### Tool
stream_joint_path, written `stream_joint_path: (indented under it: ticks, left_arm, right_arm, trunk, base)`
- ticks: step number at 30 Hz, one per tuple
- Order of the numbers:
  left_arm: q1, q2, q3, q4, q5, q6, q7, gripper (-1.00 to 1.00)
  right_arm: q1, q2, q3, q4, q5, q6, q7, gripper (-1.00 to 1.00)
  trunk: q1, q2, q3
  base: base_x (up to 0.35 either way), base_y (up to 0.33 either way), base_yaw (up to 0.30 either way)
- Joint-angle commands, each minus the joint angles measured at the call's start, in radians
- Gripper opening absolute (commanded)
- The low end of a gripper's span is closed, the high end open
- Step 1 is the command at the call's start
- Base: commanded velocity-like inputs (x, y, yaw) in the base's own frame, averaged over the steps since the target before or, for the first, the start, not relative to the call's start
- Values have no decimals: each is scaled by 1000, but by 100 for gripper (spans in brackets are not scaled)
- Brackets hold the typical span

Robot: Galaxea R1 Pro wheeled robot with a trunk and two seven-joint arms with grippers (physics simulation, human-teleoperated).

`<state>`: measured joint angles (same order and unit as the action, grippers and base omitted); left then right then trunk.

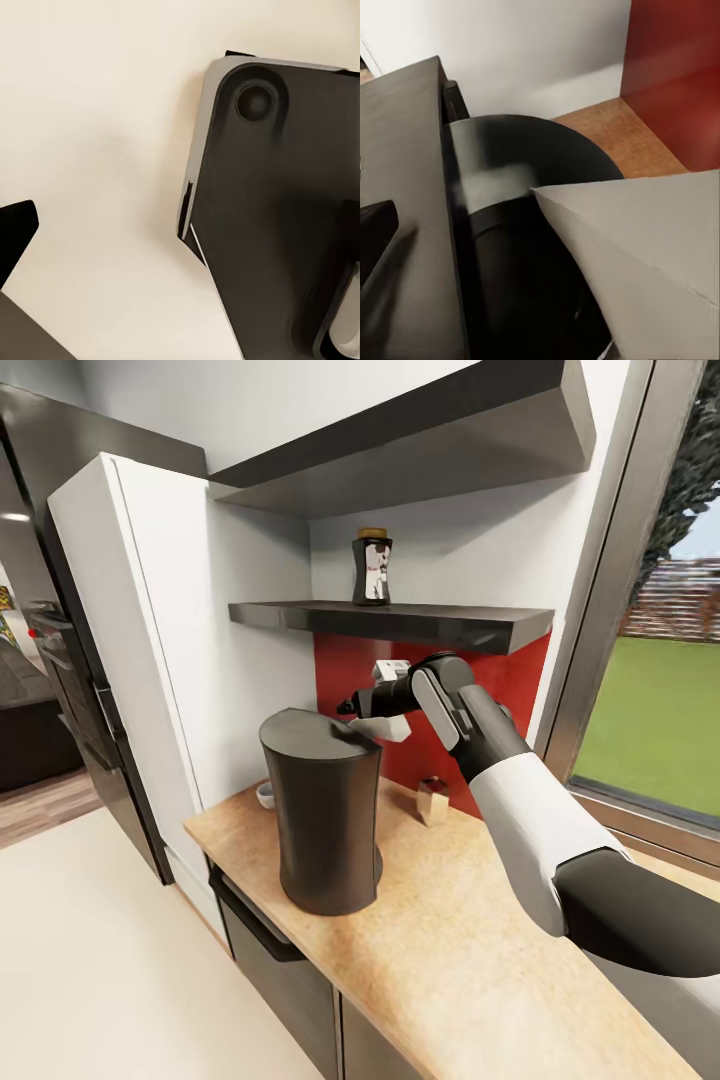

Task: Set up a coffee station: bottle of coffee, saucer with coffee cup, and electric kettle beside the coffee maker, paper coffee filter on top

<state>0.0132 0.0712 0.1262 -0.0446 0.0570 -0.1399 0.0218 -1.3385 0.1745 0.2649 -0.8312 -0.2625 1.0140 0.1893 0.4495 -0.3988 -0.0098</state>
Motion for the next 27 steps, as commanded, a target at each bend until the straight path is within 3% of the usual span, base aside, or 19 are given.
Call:
stream_joint_path:
  ticks: [1, 9, 27]
  left_arm:
    - [1, 0, 2, -1, 6, -1, 0, 100]
    - [1, -1, 3, -1, 6, -1, 0, 100]
    - [1, -1, 4, -1, 6, -1, 0, 100]
  right_arm:
    - [-1, 0, 0, 0, 3, 3, 4, 100]
    - [-1, 0, 0, 0, 4, 3, 4, 100]
    - [-1, 0, 0, 0, 4, 3, 4, 100]
  trunk:
    - [1, -1, -1]
    - [1, -1, -1]
    - [1, -1, -1]
  base:
    - [0, 67, 0]
    - [0, 206, 0]
    - [0, 7, 0]
